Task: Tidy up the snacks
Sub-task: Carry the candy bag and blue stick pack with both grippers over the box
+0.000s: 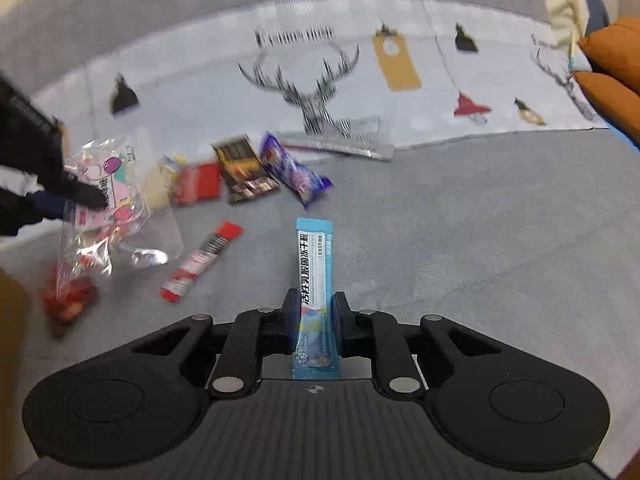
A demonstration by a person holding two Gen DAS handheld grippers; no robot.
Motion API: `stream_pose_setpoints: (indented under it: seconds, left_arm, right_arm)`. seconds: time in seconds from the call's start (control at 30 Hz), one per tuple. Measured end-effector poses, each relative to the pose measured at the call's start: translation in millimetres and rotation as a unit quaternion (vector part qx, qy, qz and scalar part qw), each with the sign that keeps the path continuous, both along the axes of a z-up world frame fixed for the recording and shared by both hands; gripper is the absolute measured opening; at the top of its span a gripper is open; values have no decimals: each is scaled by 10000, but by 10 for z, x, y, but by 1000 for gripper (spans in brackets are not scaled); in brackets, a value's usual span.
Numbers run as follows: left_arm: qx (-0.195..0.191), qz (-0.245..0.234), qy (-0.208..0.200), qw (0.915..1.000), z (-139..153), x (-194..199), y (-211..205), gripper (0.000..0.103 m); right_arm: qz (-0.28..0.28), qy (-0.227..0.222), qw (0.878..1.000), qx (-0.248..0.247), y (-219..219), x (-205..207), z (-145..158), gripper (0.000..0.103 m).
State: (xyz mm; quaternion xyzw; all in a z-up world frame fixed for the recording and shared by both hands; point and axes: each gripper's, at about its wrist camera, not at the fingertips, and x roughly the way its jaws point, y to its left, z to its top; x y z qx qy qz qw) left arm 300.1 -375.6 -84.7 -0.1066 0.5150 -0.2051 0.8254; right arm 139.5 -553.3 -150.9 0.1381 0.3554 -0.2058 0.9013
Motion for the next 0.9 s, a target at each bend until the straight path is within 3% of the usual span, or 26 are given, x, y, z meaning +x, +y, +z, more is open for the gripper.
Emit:
stream_pose_setpoints:
  seconds: [0.27, 0.5, 0.7, 0.9]
  left_arm:
    - [-192, -271, -443, 9985, 730, -778, 918, 16]
    - [-179, -52, -665, 9976, 1138, -1442, 1905, 16]
    - [106, 265, -790, 9965, 1254, -1901, 2756, 16]
    - [61, 628, -883, 9941, 1336, -2143, 3424, 16]
  right_arm:
    - [208, -756, 9967, 194, 639, -495, 686, 18]
    - [880, -1114, 9894, 296, 1368, -887, 1159, 18]
    - [1674, -1092, 9787, 473, 2203, -1141, 1406, 18]
    - [2227, -810, 9694, 632, 2900, -1275, 1584, 18]
